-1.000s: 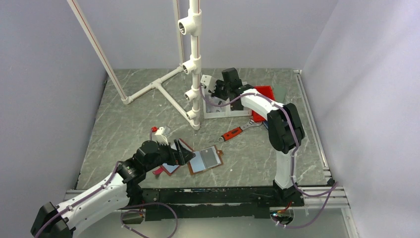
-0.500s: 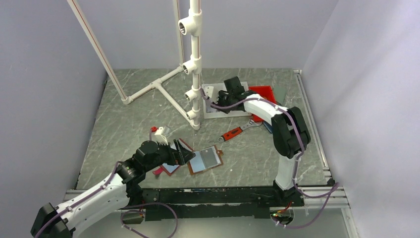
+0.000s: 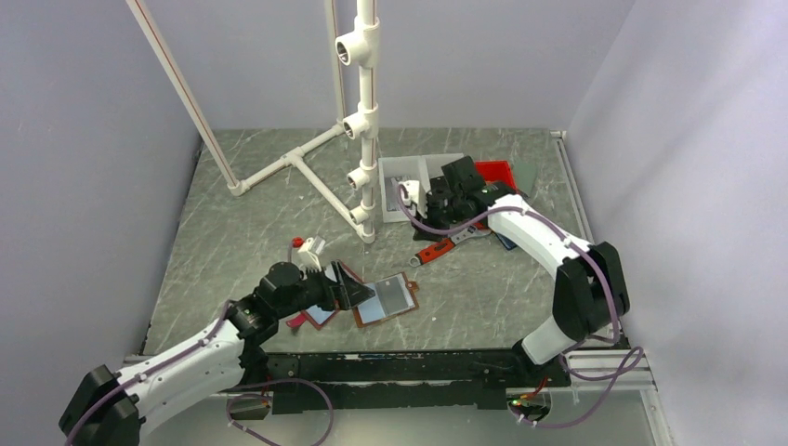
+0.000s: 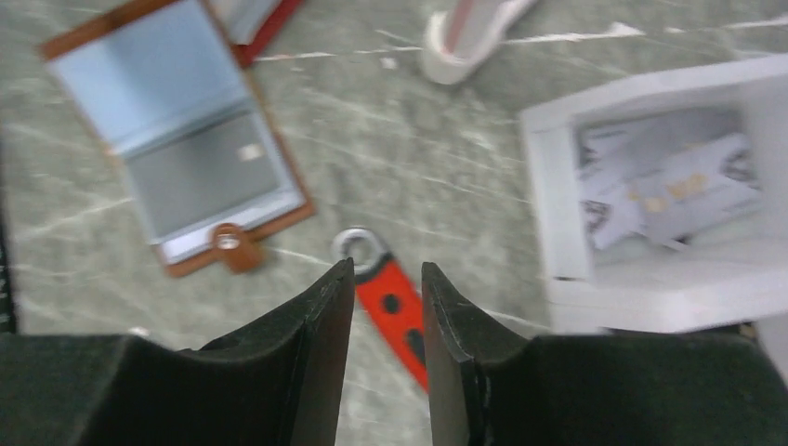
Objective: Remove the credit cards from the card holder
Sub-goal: Place the credit card in the storage box, then remove the credit card from the card holder.
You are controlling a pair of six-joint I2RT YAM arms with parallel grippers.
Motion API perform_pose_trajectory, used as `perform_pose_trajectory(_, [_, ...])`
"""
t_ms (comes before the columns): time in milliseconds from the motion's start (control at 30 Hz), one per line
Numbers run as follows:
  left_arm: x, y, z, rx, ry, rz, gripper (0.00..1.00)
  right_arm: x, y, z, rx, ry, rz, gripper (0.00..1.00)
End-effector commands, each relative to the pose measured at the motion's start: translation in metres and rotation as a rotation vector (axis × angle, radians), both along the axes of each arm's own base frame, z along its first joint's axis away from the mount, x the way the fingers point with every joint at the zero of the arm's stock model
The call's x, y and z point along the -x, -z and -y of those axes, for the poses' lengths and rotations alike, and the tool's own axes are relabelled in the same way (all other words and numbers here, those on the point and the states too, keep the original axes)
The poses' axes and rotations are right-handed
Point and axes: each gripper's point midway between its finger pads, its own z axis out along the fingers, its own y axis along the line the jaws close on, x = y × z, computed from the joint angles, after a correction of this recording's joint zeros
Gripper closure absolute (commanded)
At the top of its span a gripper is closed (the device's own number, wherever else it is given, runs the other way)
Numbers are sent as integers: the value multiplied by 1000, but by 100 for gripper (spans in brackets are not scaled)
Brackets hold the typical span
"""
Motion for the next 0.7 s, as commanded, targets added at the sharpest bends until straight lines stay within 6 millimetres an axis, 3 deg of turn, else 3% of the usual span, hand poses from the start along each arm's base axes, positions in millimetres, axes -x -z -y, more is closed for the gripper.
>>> perform_pose_trajectory(0, [-2,-20,13,89,28,3,2,58,-13,-7,-146,-148,-119,64])
perform_pose_trajectory(133, [-6,-15,21,88,27,-56,2,95,-3,-12,-243,-290,-175,63])
perform_pose_trajectory(300, [-11,5,32,-1,23,-167,11,113,20,-26,-182,-361,-179,72])
perform_pose_trajectory(400, [-12,16,36,-75,21,-205,16,119,36,-36,-101,-393,-140,81])
perform_pose_trajectory(500, [-12,23,40,-126,28,-226,28,117,47,-40,-39,-385,-117,89])
perform_pose_trajectory(567, [-12,28,42,-148,30,-239,35,116,54,-39,-12,-376,-118,90])
perform_pose_trajectory(667, [-12,37,44,-176,29,-257,38,115,66,-38,21,-365,-136,91])
